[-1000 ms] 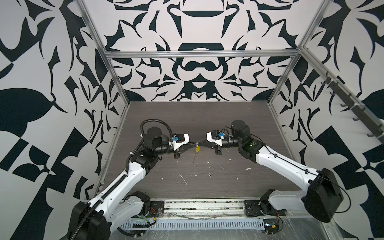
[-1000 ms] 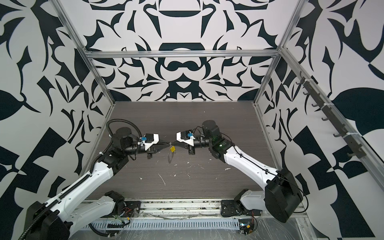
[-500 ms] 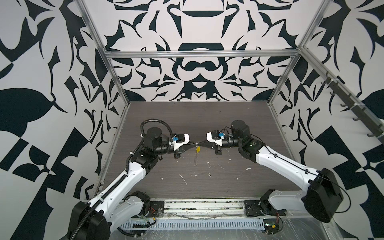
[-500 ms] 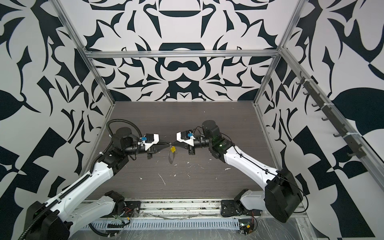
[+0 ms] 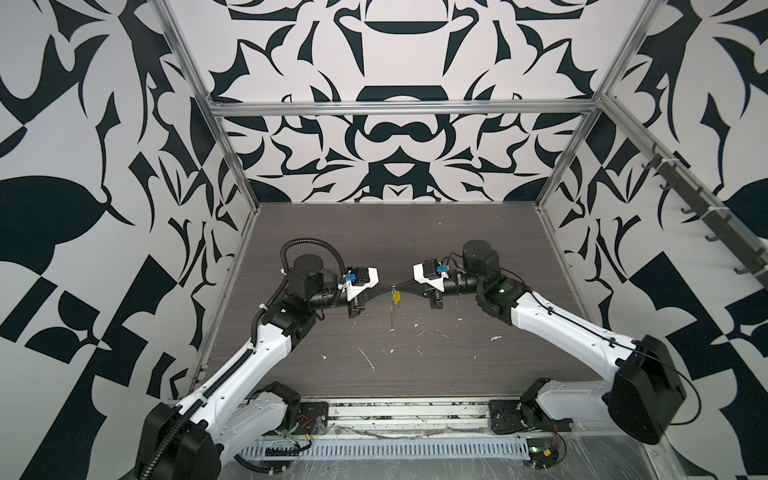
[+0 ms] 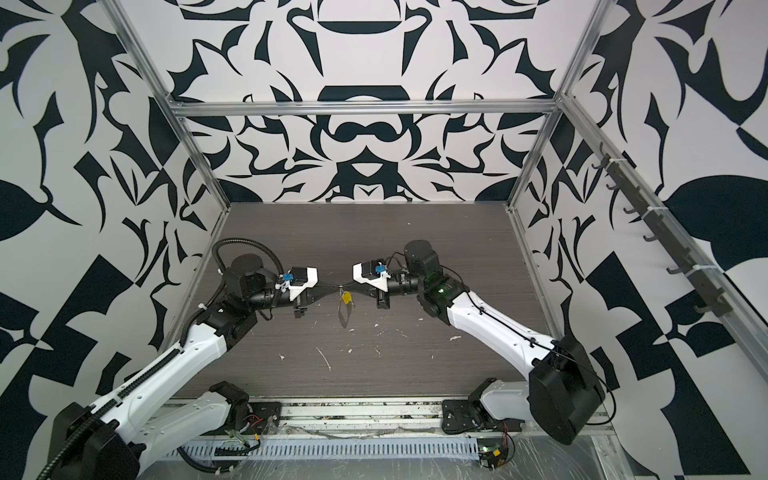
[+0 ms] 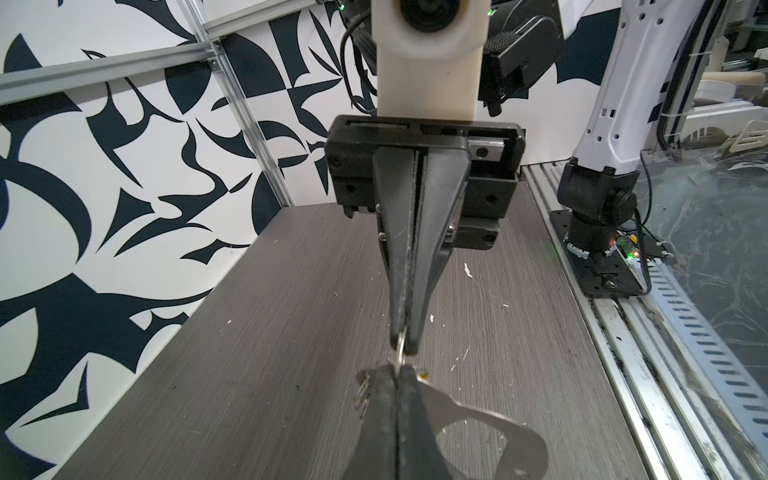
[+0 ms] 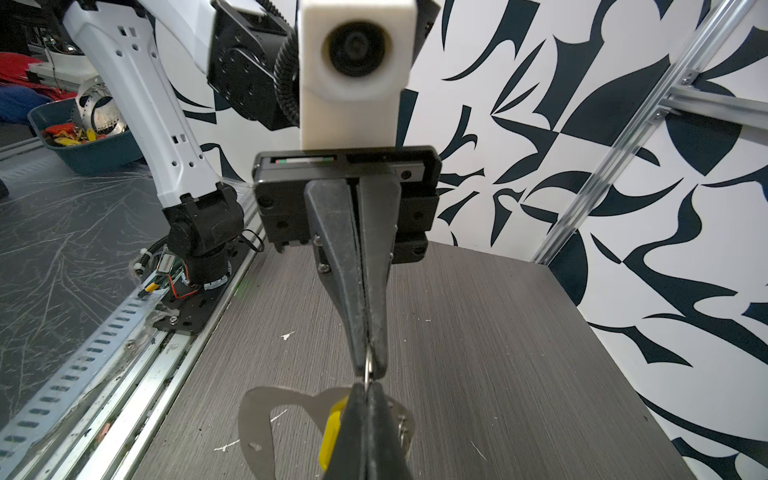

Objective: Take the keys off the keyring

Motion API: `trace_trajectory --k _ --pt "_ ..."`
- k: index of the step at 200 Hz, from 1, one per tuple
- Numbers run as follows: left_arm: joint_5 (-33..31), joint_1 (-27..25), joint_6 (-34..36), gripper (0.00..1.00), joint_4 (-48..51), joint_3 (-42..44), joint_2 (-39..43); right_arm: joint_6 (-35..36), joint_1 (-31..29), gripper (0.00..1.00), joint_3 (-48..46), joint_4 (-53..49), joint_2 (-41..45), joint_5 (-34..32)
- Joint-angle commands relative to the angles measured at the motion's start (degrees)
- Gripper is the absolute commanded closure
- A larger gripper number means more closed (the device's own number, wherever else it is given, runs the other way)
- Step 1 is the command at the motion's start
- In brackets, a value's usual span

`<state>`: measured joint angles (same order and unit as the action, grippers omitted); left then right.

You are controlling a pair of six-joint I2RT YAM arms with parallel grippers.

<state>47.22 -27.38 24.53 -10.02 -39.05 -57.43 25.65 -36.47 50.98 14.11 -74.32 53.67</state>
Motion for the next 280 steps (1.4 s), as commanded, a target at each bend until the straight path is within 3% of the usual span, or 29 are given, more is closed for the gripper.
trace_trajectory --k 1,13,34,78,117,151,185,280 --pt "-1.7 0.1 1.3 1.00 -2.6 1.4 1.6 -1.7 -0.4 0.84 1.7 0.8 0.3 -0.2" --pt "-2.3 0.1 1.9 1.00 -2.9 1.7 2.3 -1.2 -0.4 0.70 1.3 0.2 1.0 -1.5" --pt "-2.7 0.1 2.6 1.00 -2.9 2.1 3.1 -0.7 -0.2 0.62 -0.2 0.1 2.5 -2.9" --pt "-4.1 0.1 6.4 1.00 -6.3 4.7 5.0 -0.6 -0.2 0.61 -3.0 -0.8 4.6 -4.2" --pt "-5.7 -0.1 14.0 1.00 -8.9 7.3 7.4 -3.5 -0.2 0.61 -5.2 3.9 4.5 -4.6" --pt "-10.7 -0.9 20.6 1.00 -8.8 8.2 10.2 -6.0 -0.2 0.63 -6.9 8.9 3.7 -4.8" --pt "-10.7 -1.0 25.9 1.00 -5.6 6.9 12.0 -8.1 -0.5 0.63 -6.9 12.4 2.0 -3.3" --pt "-8.5 -1.0 25.6 1.00 -4.1 5.7 11.6 -8.2 -2.0 0.61 -3.9 15.3 -3.1 -0.5"
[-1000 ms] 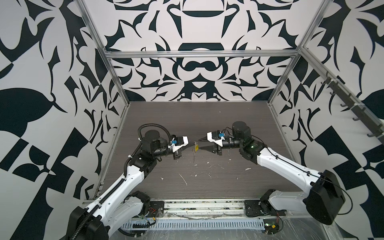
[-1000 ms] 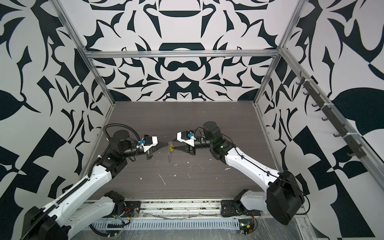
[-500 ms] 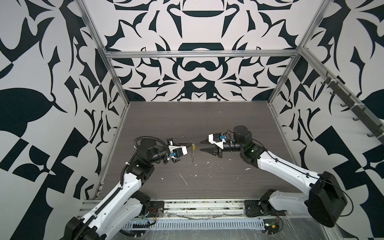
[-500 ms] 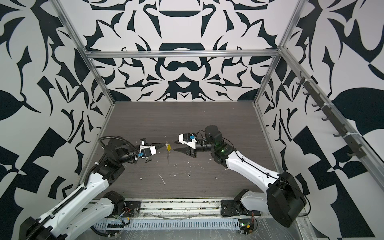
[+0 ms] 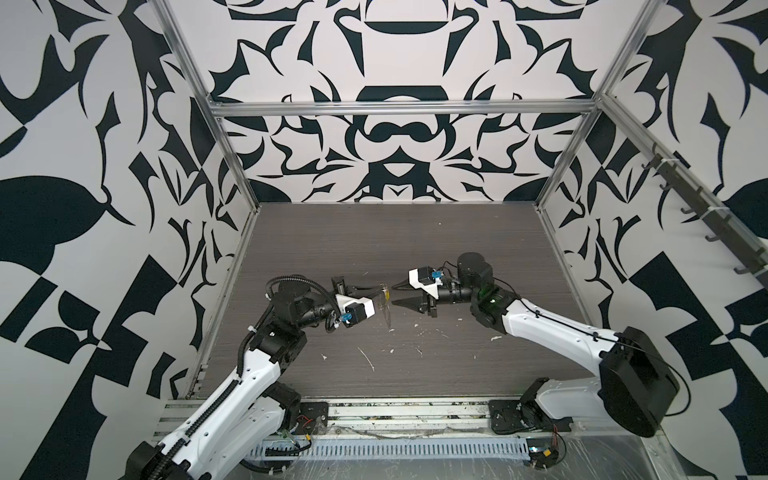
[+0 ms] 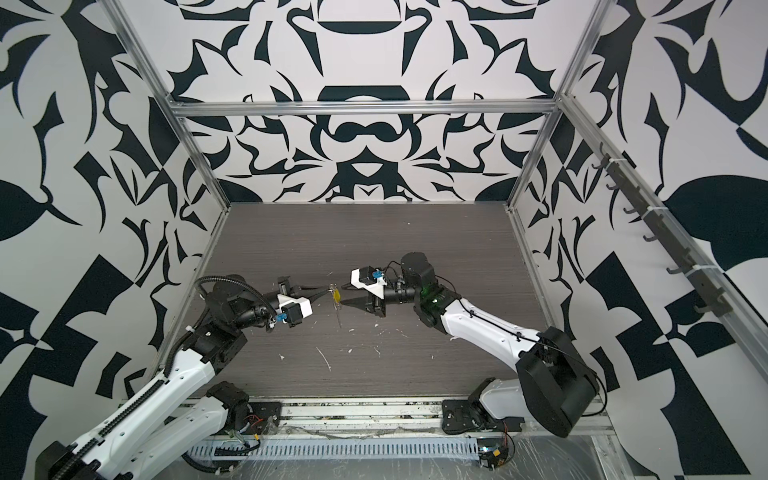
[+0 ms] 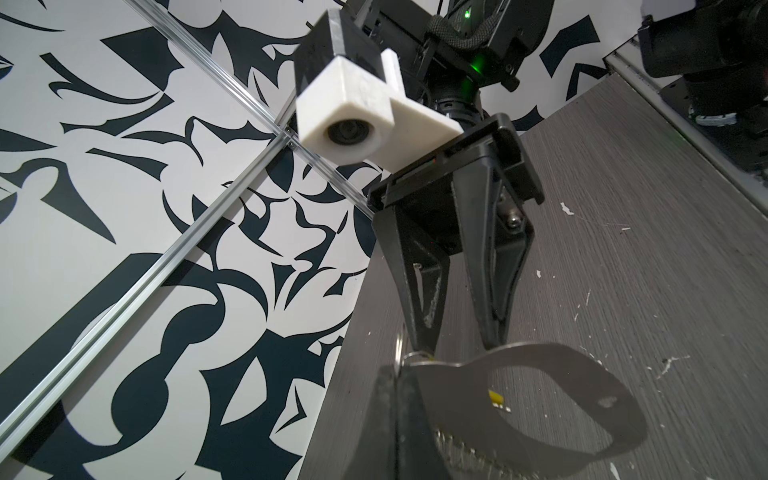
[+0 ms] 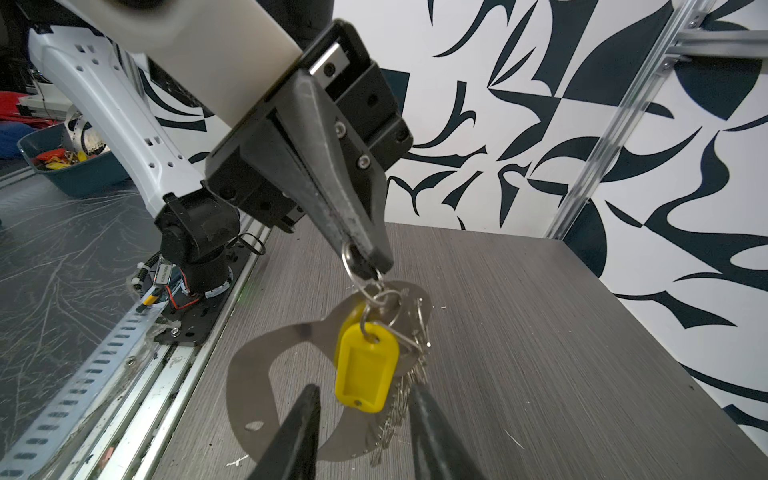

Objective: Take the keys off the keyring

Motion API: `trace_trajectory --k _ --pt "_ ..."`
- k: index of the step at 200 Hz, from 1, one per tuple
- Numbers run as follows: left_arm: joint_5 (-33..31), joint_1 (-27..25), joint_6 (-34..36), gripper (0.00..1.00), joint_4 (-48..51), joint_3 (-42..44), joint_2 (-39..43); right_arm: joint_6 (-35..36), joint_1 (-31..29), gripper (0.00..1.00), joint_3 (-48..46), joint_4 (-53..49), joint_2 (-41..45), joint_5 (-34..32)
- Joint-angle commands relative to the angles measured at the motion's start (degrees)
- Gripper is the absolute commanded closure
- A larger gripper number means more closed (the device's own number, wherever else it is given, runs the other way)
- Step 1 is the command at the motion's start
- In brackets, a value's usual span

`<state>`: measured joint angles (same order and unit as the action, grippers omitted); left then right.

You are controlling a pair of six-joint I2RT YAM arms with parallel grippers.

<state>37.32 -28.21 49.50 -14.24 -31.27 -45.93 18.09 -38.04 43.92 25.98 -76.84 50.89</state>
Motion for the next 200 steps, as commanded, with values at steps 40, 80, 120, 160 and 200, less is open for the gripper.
trace_trajectory --k 40,80,120,160,200 --pt "2.3 -0.2 -0.6 1.00 -0.2 -2.0 0.2 -0.6 -0.5 0.59 4.2 5.2 -3.2 3.4" --pt "2.5 -0.2 -1.5 1.00 -0.7 -1.6 0.3 -1.3 -0.6 0.59 5.9 6.4 -5.3 6.1" --pt "2.1 -0.2 -1.5 1.00 0.4 -1.5 1.0 -1.5 -0.5 0.60 6.2 4.8 -3.9 7.1" --pt "1.6 -0.2 -1.6 1.00 0.5 -1.2 1.1 -1.3 -0.5 0.77 7.9 1.9 -4.6 9.1" --pt "0.5 -0.2 -2.3 1.00 0.6 -1.3 1.3 -1.1 -0.8 0.82 8.2 1.6 -5.4 9.1"
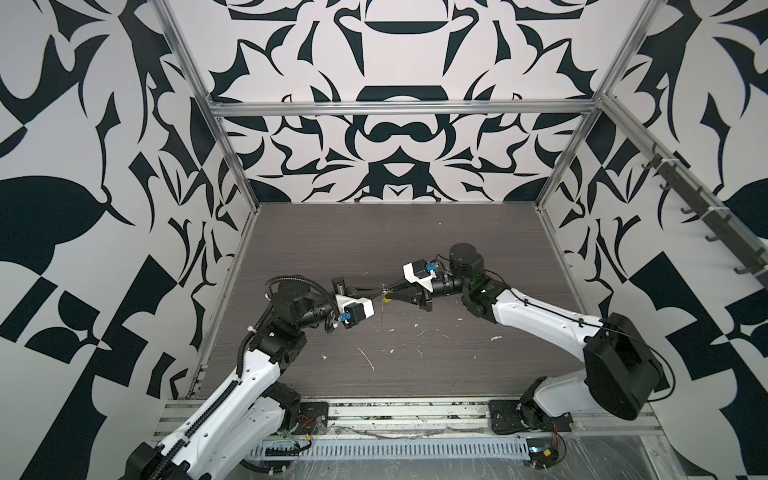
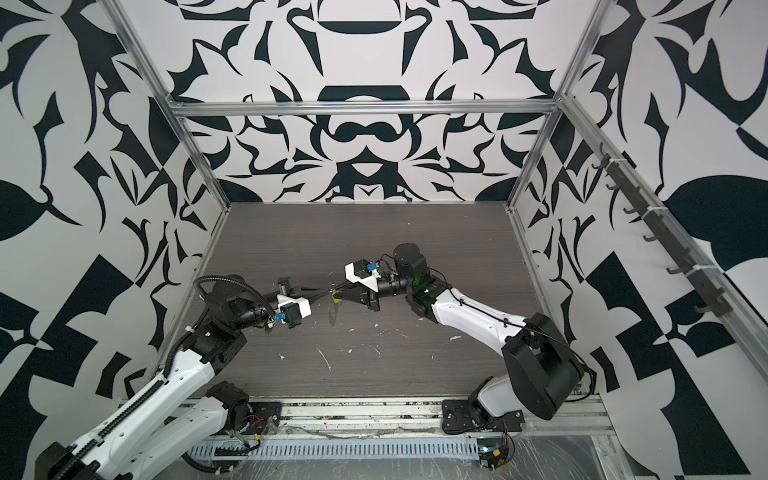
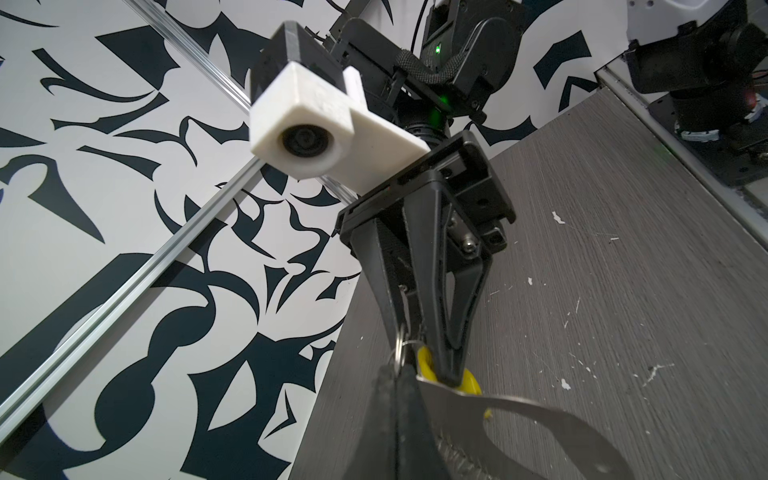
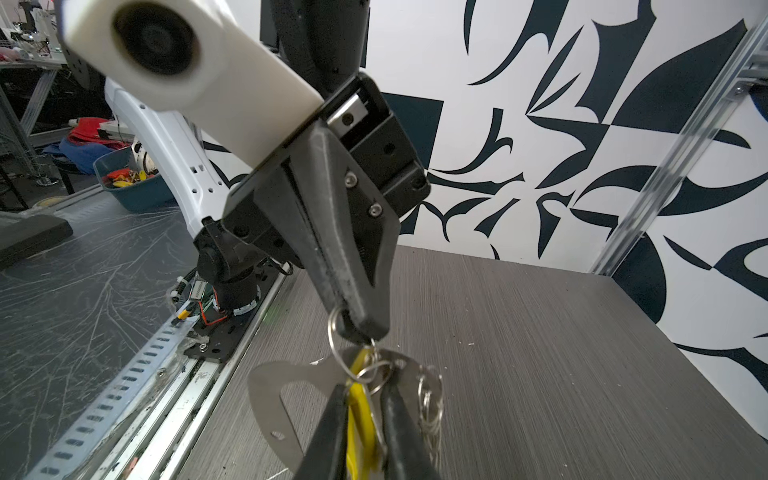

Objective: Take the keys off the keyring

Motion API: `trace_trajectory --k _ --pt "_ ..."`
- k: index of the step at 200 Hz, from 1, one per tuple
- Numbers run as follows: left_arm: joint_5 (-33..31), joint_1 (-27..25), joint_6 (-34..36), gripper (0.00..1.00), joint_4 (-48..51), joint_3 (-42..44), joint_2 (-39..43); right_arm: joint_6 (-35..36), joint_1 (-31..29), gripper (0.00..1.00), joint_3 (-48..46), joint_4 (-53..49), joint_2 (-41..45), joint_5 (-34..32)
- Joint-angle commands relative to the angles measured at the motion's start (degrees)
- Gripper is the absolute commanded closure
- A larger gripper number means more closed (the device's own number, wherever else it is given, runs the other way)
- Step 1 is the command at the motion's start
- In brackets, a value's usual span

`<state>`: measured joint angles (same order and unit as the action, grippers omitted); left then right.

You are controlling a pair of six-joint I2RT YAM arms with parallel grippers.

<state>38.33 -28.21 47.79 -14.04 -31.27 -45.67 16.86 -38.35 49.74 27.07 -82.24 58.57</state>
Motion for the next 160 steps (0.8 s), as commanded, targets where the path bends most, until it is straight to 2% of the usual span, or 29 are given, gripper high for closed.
trace_trajectory --k 1,18,63,112,160 --pt "-0.5 -0.2 -0.6 1.00 0.5 -1.3 1.0 0.1 -0.5 0.83 2.4 0.5 0.0 1.4" --pt "-1.1 -0.2 -0.7 1.00 0.9 -1.3 1.2 0.8 -0.5 0.90 2.5 -0.8 0.1 0.4" --pt "-4.5 -0.2 -0.3 1.00 2.3 -1.9 1.0 7.2 -0.5 1.00 2.5 -9.6 2.9 -4.6" --pt "-8.1 -0.2 -1.6 1.00 2.4 -1.7 0.8 13.4 -0.7 1.00 3.4 -18.4 5.8 -15.7" --pt "-12.1 -0.4 -4.9 1.00 1.1 -2.0 -0.9 17.7 -4.2 1.00 1.4 -17.2 9.1 -27.2"
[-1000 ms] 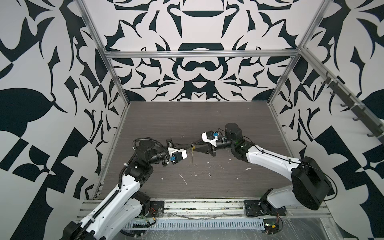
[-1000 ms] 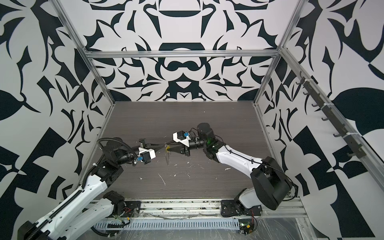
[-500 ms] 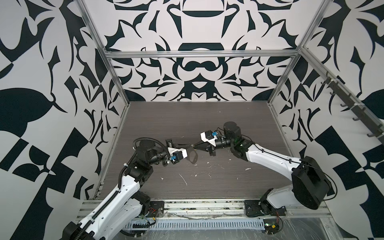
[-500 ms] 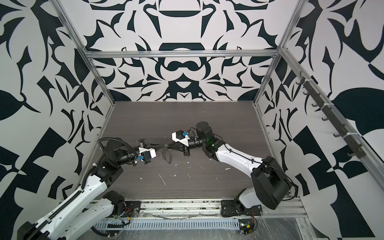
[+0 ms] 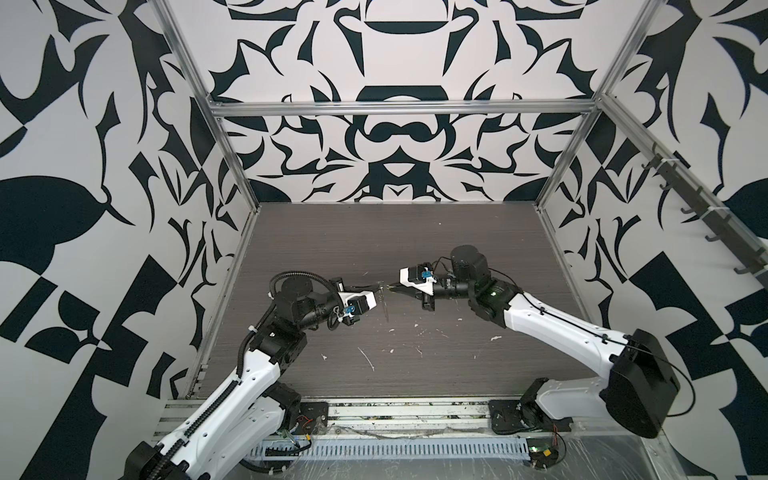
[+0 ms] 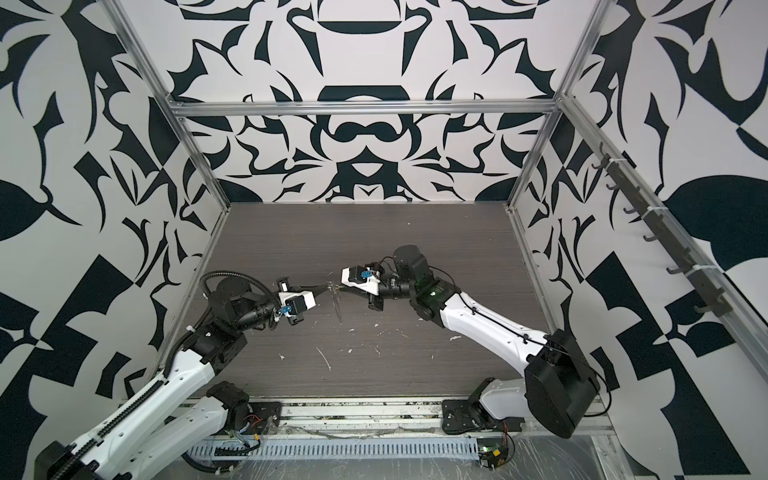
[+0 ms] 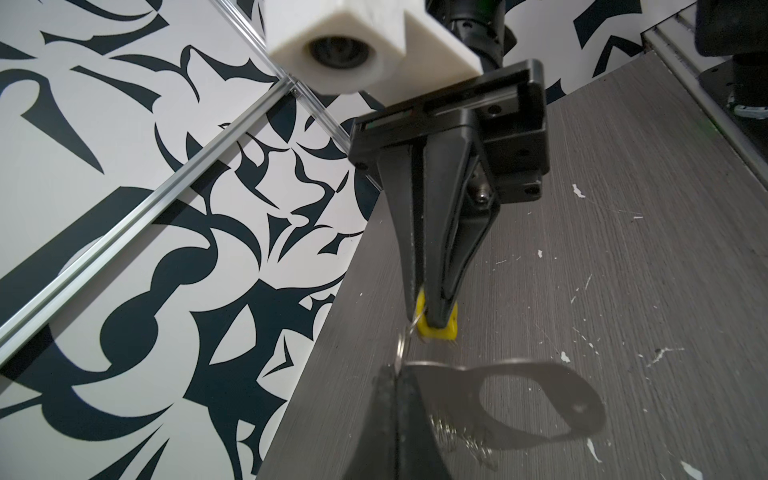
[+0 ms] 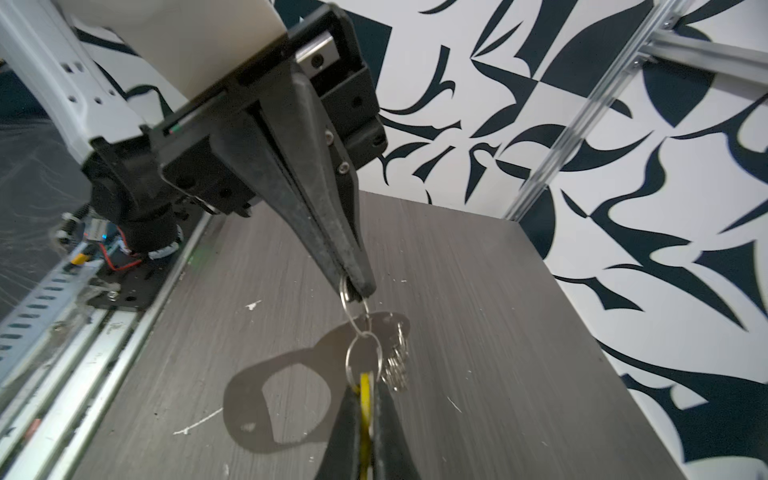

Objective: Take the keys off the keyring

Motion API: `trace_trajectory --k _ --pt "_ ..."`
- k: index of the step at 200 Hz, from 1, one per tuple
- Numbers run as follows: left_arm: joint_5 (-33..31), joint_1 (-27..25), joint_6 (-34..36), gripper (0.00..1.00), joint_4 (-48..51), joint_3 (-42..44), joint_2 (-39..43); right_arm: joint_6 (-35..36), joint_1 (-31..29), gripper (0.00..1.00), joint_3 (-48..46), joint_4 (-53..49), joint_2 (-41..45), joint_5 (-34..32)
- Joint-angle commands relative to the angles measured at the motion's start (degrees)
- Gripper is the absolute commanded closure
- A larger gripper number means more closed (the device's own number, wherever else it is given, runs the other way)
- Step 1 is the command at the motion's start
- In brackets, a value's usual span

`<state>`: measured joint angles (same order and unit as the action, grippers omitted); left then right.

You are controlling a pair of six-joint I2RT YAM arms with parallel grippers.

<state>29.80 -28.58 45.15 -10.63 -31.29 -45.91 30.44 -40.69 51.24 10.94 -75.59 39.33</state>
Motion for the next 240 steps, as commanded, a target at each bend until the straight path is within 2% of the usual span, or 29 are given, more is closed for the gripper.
trace_trajectory --k 1,32,52,81,97,132,154,188,216,240 --pt "-3.7 -0.1 -2.3 1.00 -2.4 -1.9 -0.7 4.2 -1.9 1.00 -0.1 -1.0 2.4 -8.1" --pt "-6.3 -0.2 -3.6 1.00 -2.9 -2.7 -2.4 5.3 -3.6 1.00 -1.6 -0.9 4.2 -10.3" --pt "-6.5 -0.3 -4.7 1.00 -3.9 -3.1 -3.6 4.9 -4.4 1.00 -1.5 -2.4 4.4 -9.6" --pt "-6.6 -0.5 -5.1 1.00 -5.0 -3.1 -4.7 0.9 -4.7 1.00 -0.8 -3.6 4.3 -8.2" --pt "-6.8 -0.6 -5.2 1.00 -5.0 -3.3 -4.8 2.9 -4.9 1.00 -1.2 -4.4 4.8 -7.7" --pt "-8.2 -1.6 -6.7 1.00 -4.1 -3.9 -5.1 9.0 -6.7 1.00 -6.3 3.5 7.2 -14.0" --pt "-12.2 -3.9 -6.8 1.00 -4.1 -4.0 -5.7 12.2 -8.3 1.00 -7.0 5.0 7.5 -15.9" --pt "-20.5 -7.5 -7.9 1.00 -4.9 -4.6 -7.7 19.2 -12.3 1.00 -9.1 9.0 7.4 -24.5" --pt "-23.8 -8.1 -10.0 1.00 -5.0 -5.4 -8.8 23.0 -14.1 1.00 -10.6 12.7 7.6 -31.0" --pt "-25.8 -8.7 -11.0 1.00 -4.9 -6.1 -9.5 25.0 -14.7 1.00 -12.0 16.3 8.2 -33.8"
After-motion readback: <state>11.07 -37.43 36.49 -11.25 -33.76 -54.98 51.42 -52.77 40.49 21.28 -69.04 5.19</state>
